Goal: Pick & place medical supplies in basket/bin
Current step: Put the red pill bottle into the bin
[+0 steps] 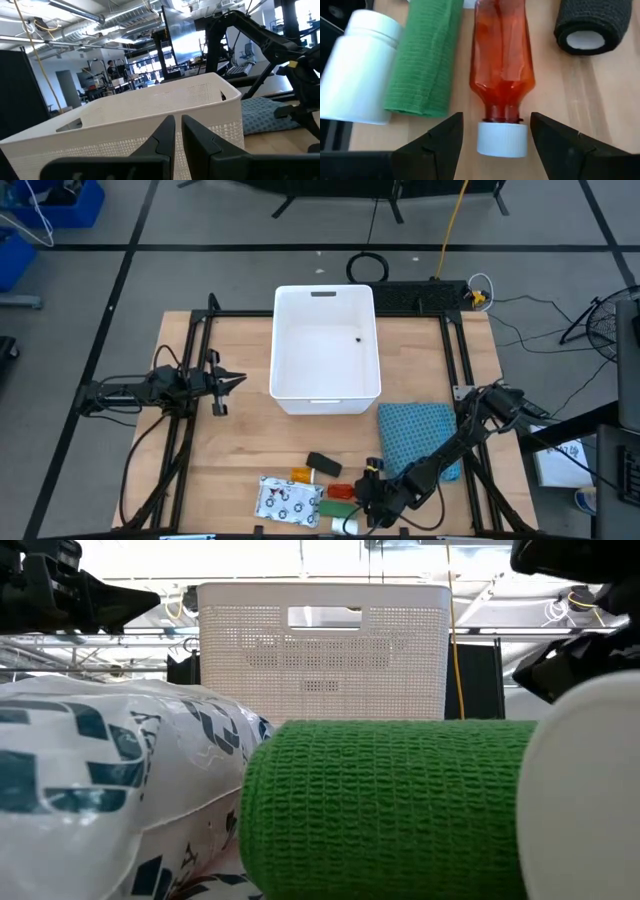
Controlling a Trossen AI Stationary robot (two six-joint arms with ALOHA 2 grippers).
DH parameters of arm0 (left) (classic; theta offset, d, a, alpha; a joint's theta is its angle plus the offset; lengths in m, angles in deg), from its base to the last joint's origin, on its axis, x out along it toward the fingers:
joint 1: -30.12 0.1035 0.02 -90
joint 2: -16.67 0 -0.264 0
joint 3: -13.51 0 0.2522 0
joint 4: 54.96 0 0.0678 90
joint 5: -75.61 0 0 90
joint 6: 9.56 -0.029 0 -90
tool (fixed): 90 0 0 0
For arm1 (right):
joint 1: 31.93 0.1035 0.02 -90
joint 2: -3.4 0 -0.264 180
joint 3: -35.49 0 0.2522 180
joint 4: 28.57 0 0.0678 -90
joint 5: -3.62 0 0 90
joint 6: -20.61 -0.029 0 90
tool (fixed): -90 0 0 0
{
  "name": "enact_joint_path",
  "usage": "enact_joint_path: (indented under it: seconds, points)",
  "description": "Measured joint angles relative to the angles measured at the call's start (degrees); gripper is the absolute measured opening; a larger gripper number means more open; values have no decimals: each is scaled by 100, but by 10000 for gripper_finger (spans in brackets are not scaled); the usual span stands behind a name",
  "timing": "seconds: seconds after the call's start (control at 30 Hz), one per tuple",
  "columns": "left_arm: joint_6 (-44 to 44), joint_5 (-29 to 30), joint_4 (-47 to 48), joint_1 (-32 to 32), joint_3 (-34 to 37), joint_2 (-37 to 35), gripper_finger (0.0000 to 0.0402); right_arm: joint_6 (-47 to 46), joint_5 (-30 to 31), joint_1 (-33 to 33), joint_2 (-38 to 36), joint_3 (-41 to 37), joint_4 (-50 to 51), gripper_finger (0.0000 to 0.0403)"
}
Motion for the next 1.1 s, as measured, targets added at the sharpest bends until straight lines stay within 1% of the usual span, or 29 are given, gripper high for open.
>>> enact_joint_path:
  seconds: [0.13, 0.23, 0.33, 0.5, 0.53, 0.7, 0.9, 1.0, 1.1]
  points:
    - [2, 0, 4, 0, 0, 0, 37, 125, -16, -52, -26, 0, -8, 219]
    - [4, 0, 6, 2, 0, 0, 37, 141, -15, -82, -24, 0, 3, 205]
    - [3, 0, 32, 1, 0, 0, 37, 155, -13, -79, -24, 0, -6, 178]
    - [2, 0, 35, 0, 0, 0, 37, 232, -13, -88, -26, 0, -3, 118]
    - [2, 0, 33, 0, 0, 0, 37, 267, -15, -100, -39, 0, 2, 111]
    - [3, -2, 36, 0, 0, 0, 37, 421, -66, -156, -146, -4, 98, 111]
    - [207, -6, 35, 2, 0, 0, 37, 531, 34, -216, -764, -4, 587, 113]
    - [224, -7, 35, 1, 0, 0, 37, 991, 287, -224, -1301, -4, 678, 113]
    - [224, -7, 35, 0, 0, 0, 37, 1874, 492, -236, -1828, -2, 512, 112]
